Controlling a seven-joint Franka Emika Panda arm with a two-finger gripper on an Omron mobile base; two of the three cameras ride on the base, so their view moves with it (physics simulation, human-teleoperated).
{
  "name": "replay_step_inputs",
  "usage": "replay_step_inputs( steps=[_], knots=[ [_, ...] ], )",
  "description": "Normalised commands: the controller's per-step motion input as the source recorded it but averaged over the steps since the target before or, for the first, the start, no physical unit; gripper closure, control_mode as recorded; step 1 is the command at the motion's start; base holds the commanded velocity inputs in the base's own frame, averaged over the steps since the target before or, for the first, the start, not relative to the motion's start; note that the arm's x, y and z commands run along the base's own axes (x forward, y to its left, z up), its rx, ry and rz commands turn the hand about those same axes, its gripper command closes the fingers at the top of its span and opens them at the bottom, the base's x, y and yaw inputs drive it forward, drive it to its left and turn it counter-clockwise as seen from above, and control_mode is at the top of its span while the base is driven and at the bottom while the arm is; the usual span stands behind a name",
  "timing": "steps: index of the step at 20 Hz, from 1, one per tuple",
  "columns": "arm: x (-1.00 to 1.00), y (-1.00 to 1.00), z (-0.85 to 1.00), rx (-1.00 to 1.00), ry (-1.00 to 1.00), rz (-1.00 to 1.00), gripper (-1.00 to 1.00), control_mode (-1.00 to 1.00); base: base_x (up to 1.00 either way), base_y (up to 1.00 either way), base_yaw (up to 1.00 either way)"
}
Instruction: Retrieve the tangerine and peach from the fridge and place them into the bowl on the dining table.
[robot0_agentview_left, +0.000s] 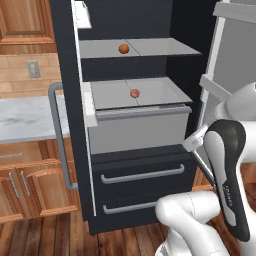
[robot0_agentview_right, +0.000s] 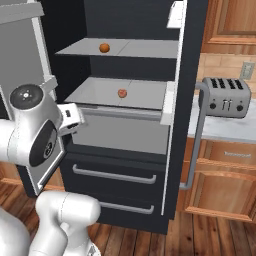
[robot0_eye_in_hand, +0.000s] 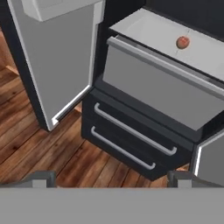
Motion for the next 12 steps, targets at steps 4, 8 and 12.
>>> replay_step_inputs(
  steps=[4, 8, 12],
  knots=[
    [-0.2, 0.0, 0.59, 0.0, -0.04, 0.0, -1.0, -1.0, 0.0, 0.0, 0.0],
    [-0.02, 0.0, 0.69, 0.0, -0.09, 0.0, -1.0, -1.0, 0.0, 0.0, 0.0],
    [0.02, 0.03, 0.26, 0.0, -0.17, 0.0, -1.0, -1.0, 0.0, 0.0, 0.0]
  ],
)
